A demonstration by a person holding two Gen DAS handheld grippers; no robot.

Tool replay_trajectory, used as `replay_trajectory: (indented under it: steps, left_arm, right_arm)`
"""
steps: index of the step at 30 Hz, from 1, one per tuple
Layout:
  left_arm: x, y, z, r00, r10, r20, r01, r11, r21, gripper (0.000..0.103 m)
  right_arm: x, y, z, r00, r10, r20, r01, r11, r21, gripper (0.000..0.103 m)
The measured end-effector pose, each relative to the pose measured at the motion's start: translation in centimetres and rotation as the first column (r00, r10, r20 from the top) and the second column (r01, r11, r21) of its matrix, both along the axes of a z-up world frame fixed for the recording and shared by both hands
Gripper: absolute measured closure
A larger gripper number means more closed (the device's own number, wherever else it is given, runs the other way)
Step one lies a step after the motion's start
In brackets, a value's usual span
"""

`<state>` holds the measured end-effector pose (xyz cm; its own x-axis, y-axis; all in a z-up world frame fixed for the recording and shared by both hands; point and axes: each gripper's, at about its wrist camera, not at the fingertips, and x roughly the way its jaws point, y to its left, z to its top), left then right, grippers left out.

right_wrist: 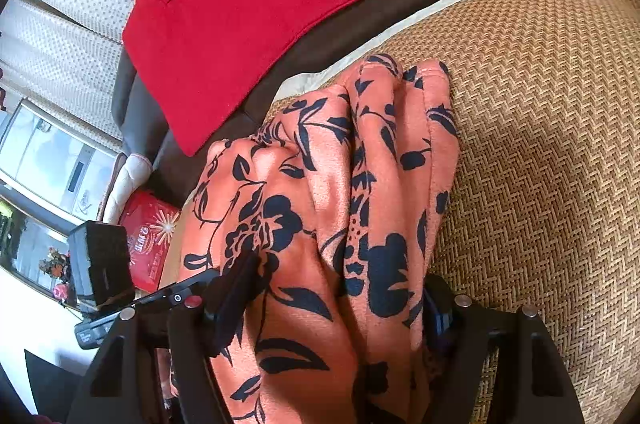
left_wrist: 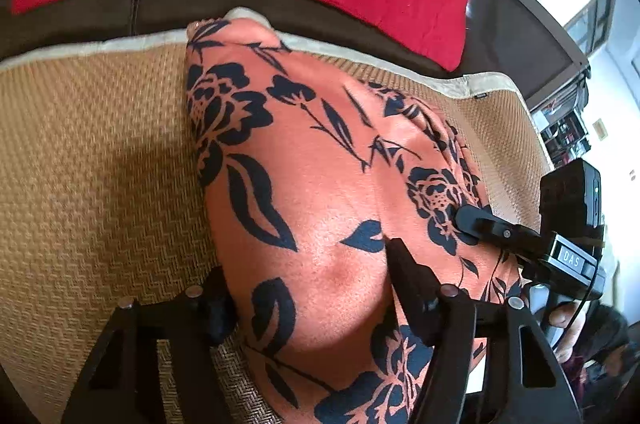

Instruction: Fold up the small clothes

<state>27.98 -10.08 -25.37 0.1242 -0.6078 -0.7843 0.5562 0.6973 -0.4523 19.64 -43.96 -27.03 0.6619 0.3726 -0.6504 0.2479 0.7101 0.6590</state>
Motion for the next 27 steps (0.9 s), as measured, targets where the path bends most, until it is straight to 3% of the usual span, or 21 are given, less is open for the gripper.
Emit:
replay_trajectory:
  steps: [6, 27]
  left_arm:
    - [-0.2, 0.1, 0.4, 0.999, 0.016, 0.040, -0.017, 1.000, 0.018, 0.037]
    - [-3.5, 0.1, 1.4, 0.992, 0.078, 0.103, -0.082, 0.996, 0.039, 0.037]
  right_arm:
    - [1.3, 1.5, 0.0, 1.000, 0.021, -0.003, -0.021, 0.999, -0.041, 0.038]
    - [4.5, 6.7, -0.2, 0.998, 0.061, 0.019, -0.059, 0.995, -0.079, 0.044]
